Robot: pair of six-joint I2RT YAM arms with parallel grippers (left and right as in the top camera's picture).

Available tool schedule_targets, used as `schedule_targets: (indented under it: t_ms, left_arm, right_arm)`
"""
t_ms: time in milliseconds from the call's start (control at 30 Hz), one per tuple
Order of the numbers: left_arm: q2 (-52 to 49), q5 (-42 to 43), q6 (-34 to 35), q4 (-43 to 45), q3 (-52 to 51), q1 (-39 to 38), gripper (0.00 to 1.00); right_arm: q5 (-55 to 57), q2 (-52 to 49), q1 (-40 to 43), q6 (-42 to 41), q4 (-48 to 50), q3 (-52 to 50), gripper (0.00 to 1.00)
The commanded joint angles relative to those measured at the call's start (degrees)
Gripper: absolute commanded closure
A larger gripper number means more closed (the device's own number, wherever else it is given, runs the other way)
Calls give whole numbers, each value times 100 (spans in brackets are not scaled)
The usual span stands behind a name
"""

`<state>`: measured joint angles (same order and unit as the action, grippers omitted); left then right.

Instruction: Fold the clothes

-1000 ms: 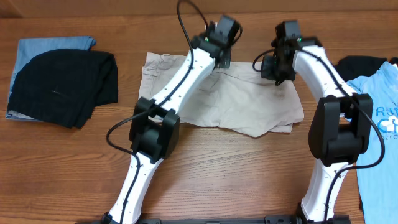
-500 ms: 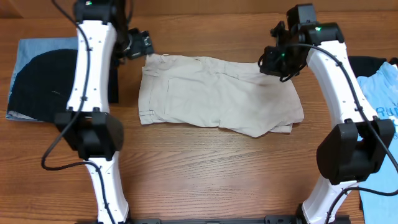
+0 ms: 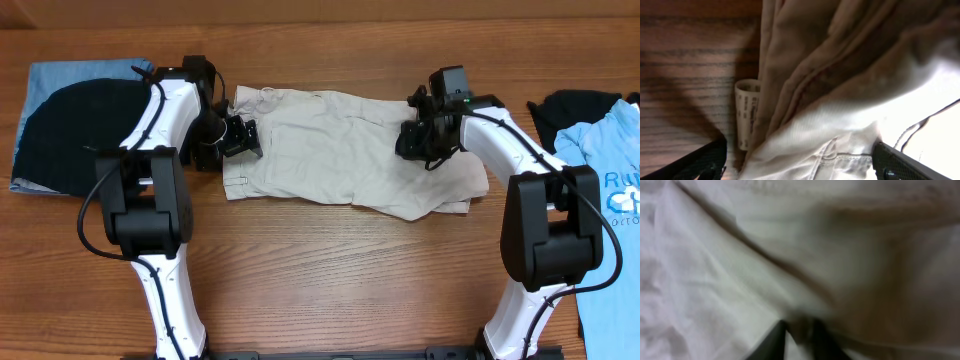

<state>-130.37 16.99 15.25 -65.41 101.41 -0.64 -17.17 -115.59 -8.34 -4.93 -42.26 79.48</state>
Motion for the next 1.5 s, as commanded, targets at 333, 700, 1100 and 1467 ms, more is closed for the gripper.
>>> schedule_targets:
  t_ms: [333, 700, 1100, 1467]
  left_arm:
    - [-76, 520, -4, 896, -815, -490, 88]
    - [-70, 42, -374, -905, 1818, -452, 96]
    - [-76, -546, -280, -1530, 2339, -503, 96]
    - [-76, -562, -282, -1541, 2337, -507, 96]
  right_arm:
    - [-107, -22, 2, 48, 201, -234, 96]
    - [-1493, 852, 4, -238, -245, 376, 96]
    - [411, 866, -7, -210, -870, 374, 95]
    - [-1923, 863, -63, -258, -245, 824, 92]
